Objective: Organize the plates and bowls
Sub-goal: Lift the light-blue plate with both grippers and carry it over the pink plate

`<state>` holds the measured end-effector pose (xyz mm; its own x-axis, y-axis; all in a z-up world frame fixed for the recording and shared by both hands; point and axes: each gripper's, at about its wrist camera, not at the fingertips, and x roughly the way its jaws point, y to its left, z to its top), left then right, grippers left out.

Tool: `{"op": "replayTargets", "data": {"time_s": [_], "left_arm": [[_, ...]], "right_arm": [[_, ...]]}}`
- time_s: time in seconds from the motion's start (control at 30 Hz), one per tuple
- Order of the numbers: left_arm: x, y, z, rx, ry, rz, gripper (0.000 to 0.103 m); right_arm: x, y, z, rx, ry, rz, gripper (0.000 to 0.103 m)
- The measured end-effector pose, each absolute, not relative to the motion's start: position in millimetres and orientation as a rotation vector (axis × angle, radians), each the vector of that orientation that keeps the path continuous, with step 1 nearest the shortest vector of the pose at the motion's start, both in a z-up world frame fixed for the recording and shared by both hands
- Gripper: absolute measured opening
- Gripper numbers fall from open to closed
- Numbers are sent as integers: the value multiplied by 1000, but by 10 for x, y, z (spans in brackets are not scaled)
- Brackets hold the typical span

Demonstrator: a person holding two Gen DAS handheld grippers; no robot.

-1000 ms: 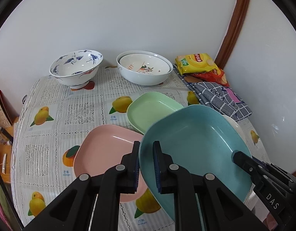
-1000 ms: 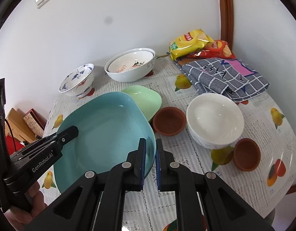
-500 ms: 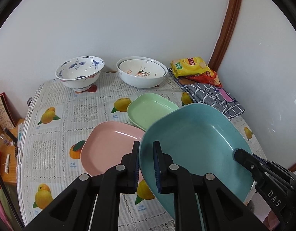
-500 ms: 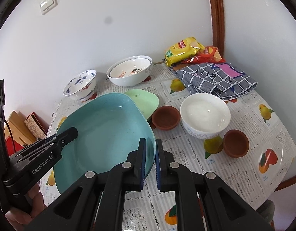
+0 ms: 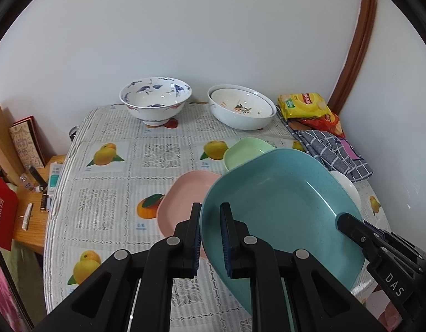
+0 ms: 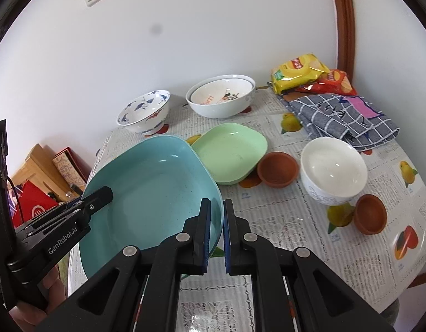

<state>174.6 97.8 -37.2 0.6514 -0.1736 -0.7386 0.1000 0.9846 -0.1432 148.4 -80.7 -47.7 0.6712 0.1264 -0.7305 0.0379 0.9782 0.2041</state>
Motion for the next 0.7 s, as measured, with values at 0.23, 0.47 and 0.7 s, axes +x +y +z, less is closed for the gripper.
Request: {"op": "replayTargets", "data": {"time_s": [0.23, 0.47, 0.7], "left_arm": [[1830, 1103, -274, -118, 834, -109, 13], [1923, 1251, -428, -119, 870, -44, 13], [2000, 1358, -785, -108, 947, 3, 13]], "right_arm": [[1691, -722, -352, 196, 814, 104, 8], [1875, -556, -523, 174, 851, 151, 8], [2037, -414, -902, 172, 937, 182, 8]]}}
